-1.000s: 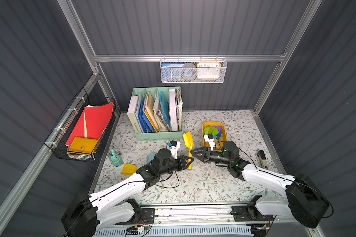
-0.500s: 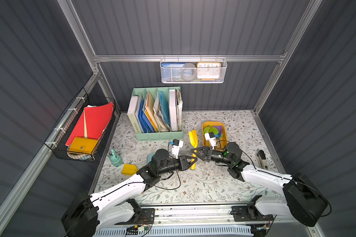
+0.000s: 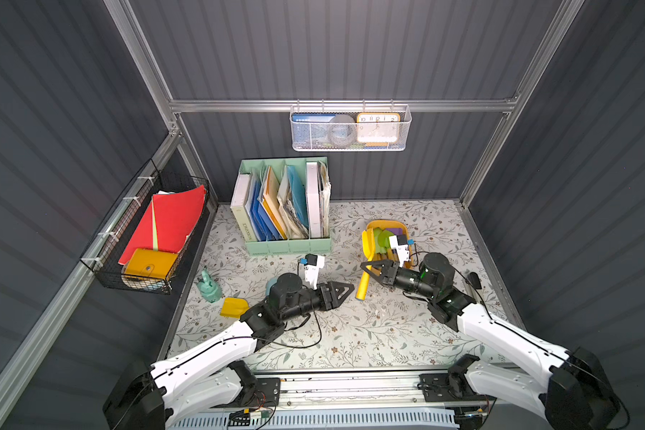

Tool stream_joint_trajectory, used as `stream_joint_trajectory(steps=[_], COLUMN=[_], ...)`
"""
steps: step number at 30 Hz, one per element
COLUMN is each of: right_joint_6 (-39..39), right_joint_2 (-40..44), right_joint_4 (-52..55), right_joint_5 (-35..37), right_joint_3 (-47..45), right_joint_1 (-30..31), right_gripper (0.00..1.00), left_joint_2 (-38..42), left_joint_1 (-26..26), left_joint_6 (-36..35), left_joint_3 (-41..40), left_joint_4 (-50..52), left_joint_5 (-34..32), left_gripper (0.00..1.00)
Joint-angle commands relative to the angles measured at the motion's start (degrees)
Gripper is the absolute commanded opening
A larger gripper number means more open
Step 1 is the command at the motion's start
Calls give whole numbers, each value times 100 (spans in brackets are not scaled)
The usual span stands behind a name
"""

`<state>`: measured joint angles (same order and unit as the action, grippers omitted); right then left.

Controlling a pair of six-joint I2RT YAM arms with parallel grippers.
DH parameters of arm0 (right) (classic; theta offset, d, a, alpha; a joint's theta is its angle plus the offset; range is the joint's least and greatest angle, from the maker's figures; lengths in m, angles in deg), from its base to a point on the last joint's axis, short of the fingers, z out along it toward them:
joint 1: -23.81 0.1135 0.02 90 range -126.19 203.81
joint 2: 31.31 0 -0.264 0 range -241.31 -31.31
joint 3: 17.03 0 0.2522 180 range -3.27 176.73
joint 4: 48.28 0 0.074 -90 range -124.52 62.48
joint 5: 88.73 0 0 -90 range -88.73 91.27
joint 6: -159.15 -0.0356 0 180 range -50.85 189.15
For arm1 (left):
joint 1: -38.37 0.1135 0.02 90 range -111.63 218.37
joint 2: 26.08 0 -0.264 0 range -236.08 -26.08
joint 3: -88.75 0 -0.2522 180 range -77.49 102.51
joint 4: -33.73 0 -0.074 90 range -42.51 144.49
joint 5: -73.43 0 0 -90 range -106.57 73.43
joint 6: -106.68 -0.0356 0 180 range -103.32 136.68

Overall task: Put the shovel into the storage box
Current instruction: Pick up the shovel from the center of the board, then place the shovel in the storage box.

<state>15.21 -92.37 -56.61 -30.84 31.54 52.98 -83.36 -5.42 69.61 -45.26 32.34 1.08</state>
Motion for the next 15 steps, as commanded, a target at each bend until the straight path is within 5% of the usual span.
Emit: stream_joint_trajectory(steps=[1, 15], right_joint_6=[700, 2816], right_joint_2=[138, -1465], right_joint_4=[1463, 5768], right_joint_5=[425, 3219], right_joint_3=[371, 3129], right_joint_1=[-159, -691], right_gripper=[16, 17], left_joint_2=[93, -96], left_joint_1=[5, 7], left_joint_6=[-107, -141], left_joint_3=[-74, 65], left_joint_4=[528, 1207], left_joint_5=[-439, -912], left_gripper=[61, 62])
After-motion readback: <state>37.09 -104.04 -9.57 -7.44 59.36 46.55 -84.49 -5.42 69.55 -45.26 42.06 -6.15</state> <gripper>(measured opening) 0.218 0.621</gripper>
